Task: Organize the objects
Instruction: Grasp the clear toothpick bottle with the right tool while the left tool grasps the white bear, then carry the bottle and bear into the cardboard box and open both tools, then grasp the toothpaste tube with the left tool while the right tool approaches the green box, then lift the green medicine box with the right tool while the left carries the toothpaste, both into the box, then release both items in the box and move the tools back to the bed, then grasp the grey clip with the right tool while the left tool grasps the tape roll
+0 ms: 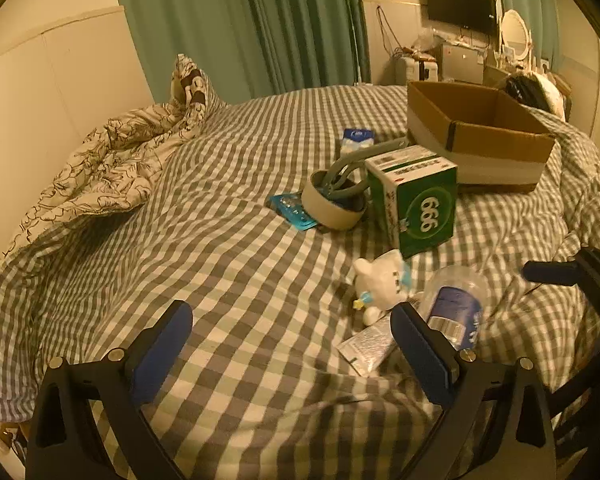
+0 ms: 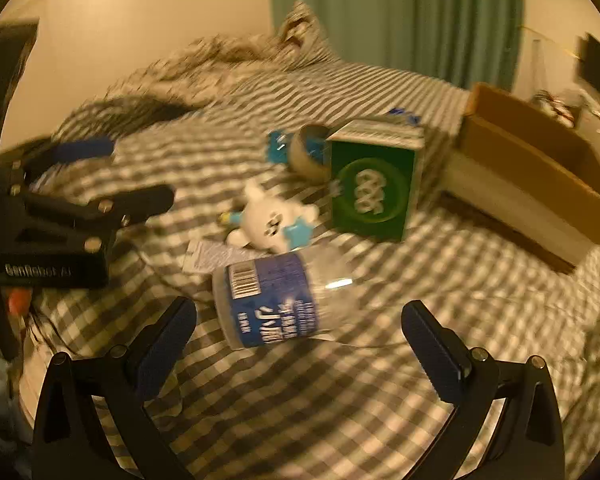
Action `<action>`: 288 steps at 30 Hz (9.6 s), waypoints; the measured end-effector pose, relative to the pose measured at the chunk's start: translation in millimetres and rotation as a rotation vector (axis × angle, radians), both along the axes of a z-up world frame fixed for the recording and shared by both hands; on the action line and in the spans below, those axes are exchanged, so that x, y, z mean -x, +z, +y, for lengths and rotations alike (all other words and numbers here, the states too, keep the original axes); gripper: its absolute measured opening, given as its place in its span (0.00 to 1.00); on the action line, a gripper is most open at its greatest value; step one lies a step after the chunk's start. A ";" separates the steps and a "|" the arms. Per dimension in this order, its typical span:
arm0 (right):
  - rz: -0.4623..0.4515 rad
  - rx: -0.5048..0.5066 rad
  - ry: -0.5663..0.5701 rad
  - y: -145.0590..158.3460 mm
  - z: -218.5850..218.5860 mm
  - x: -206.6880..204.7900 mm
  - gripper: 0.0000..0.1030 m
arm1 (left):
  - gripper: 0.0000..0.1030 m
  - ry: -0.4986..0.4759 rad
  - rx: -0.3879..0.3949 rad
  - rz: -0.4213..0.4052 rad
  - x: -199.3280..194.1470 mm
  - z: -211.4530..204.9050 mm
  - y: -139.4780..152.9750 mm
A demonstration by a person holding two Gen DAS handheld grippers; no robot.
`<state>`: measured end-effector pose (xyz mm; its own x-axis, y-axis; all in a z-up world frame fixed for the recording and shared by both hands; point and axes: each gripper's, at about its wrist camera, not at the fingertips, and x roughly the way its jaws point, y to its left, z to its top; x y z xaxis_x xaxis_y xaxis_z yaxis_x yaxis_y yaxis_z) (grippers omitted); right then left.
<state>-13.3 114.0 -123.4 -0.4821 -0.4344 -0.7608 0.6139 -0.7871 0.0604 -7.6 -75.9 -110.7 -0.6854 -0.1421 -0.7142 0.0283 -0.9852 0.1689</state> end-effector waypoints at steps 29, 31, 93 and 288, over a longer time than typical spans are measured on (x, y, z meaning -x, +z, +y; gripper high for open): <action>0.071 0.027 -0.294 27.4 116.4 35.4 0.86 | 0.94 -0.095 -0.015 -0.167 68.7 80.7 -40.1; 0.060 0.032 -0.302 25.1 119.2 37.1 0.86 | 0.90 -0.053 0.012 -0.202 83.1 78.0 -56.8; 0.384 0.111 -0.508 234.7 187.2 127.0 0.99 | 0.98 -0.312 -0.164 0.248 156.2 129.2 154.1; 0.268 -0.445 -0.071 -57.8 -90.3 196.1 0.69 | 1.00 0.184 -0.043 -0.103 166.7 -41.3 -32.7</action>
